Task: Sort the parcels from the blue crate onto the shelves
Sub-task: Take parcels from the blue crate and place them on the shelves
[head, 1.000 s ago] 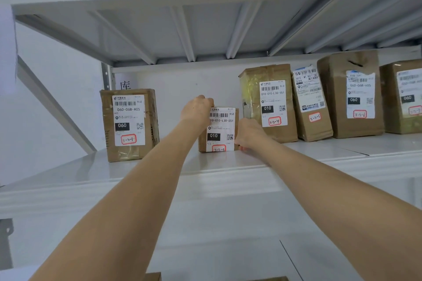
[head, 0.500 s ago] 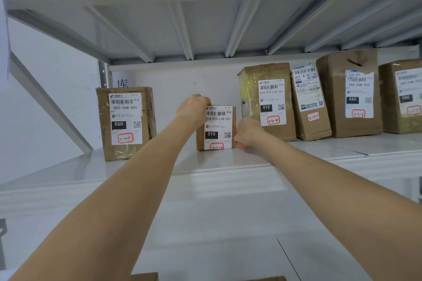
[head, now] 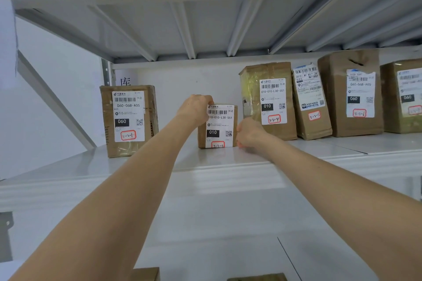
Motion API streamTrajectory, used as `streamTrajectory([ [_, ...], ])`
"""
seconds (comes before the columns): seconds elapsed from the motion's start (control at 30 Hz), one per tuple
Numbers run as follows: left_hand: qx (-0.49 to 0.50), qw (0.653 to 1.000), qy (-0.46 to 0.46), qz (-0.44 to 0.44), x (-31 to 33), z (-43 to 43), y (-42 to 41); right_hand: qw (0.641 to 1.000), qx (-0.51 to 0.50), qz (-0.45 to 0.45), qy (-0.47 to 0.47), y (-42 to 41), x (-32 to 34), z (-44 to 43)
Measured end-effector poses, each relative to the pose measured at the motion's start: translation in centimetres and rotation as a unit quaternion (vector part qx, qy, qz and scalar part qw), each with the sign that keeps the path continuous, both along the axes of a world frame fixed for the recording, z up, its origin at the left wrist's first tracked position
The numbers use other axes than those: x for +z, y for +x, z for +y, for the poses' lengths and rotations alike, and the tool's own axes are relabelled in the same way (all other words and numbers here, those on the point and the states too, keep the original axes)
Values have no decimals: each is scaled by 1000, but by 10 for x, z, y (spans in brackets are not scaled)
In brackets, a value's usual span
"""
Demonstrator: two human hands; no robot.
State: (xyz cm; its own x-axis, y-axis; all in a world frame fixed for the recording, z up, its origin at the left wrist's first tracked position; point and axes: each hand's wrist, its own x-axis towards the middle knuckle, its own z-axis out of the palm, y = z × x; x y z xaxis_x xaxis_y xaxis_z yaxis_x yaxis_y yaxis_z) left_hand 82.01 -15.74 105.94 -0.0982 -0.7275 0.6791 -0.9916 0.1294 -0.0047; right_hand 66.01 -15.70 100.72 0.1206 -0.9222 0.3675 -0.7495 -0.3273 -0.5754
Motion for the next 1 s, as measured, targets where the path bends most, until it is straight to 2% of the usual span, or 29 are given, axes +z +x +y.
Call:
streamTrajectory([
  [0.13,2,1000,2,-2,1,-1,0,997,-1,71,-29,0,-1,10],
  [0.27,4,1000,4,-1,1,0,-1,995,-2,95,-32,3,-2,9],
  [0.83,-14,999,41,5,-5,11,-4,993,-34,99,-57,-11,1,32],
  [1.0,10,999,33,8,-7,22,-9,991,-67,98,-65,-17,-1,41],
])
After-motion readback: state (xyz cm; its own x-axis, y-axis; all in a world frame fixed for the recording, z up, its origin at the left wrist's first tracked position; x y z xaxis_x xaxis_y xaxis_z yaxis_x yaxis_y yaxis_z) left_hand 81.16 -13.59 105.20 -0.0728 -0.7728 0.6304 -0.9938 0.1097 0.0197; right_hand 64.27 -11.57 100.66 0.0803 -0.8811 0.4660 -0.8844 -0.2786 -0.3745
